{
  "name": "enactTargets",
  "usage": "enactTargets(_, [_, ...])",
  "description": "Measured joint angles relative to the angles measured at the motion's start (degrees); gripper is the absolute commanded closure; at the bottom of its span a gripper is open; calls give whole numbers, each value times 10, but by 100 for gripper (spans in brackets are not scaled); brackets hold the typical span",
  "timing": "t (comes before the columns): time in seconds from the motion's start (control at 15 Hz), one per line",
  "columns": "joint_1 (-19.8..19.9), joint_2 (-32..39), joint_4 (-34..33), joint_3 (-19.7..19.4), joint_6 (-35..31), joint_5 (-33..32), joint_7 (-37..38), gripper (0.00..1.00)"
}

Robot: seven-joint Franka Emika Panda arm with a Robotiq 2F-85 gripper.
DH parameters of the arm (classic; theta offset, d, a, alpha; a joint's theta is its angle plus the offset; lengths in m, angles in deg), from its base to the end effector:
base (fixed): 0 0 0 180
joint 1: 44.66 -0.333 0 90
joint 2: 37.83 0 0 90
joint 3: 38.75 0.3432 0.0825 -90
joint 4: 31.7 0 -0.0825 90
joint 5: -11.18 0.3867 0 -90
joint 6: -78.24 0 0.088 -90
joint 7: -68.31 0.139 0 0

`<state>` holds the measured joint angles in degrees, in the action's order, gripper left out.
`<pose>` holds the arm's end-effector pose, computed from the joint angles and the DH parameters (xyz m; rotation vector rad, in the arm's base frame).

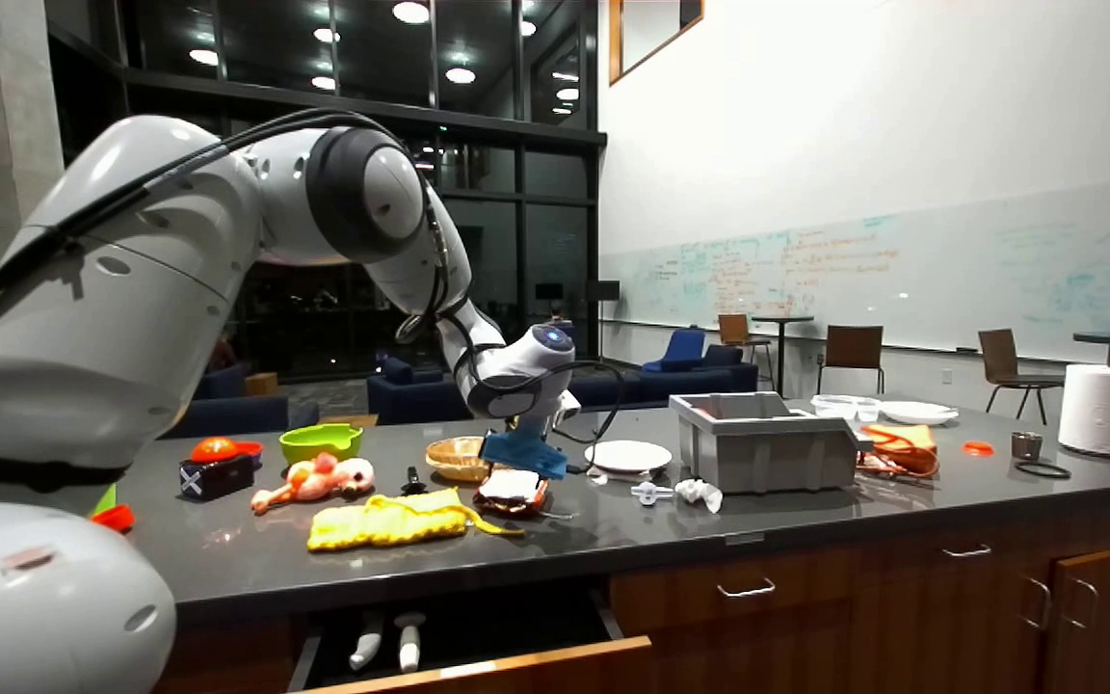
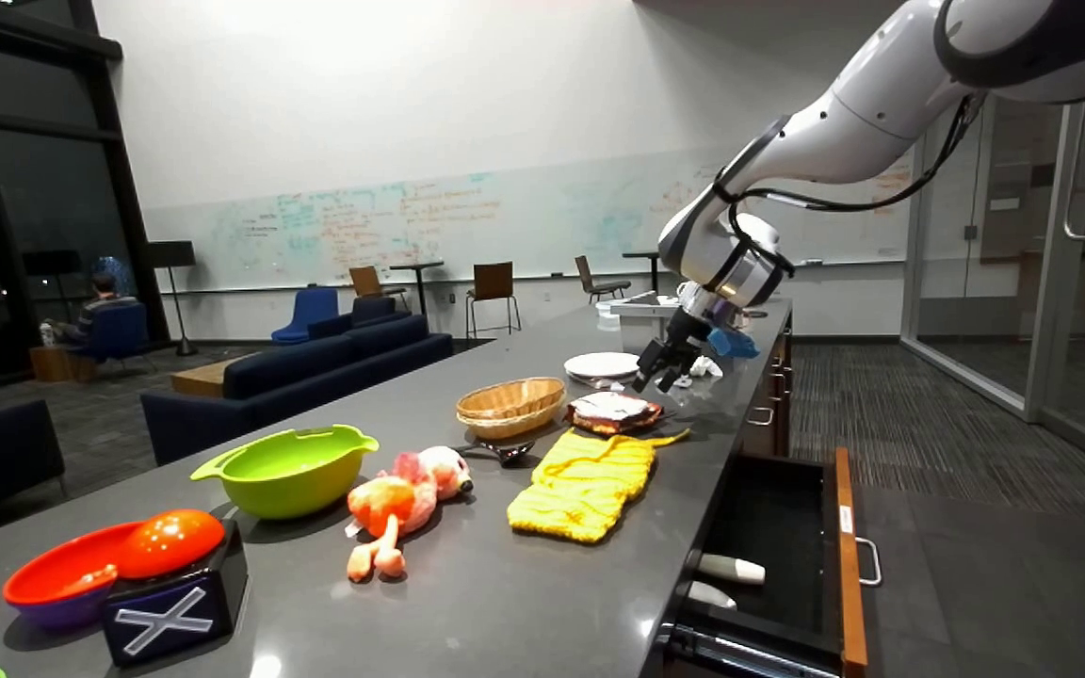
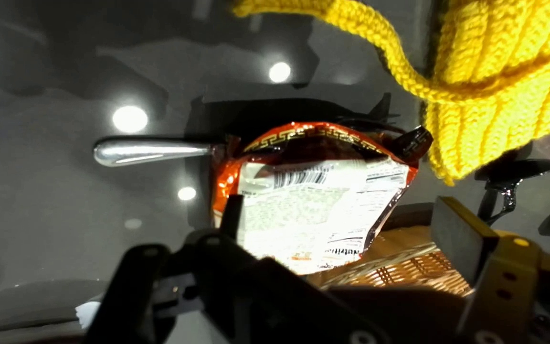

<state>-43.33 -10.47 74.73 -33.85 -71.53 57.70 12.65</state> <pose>0.6880 0.0340 0.2820 -2.6600 -0.4827 -0.6381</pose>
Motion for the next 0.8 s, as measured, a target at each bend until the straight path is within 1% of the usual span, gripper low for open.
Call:
enactTargets(0.4, [3,8,-10,5,0,-49,27,0])
enactTargets(0.8, [22,46,-51,13,6,-98,72,0])
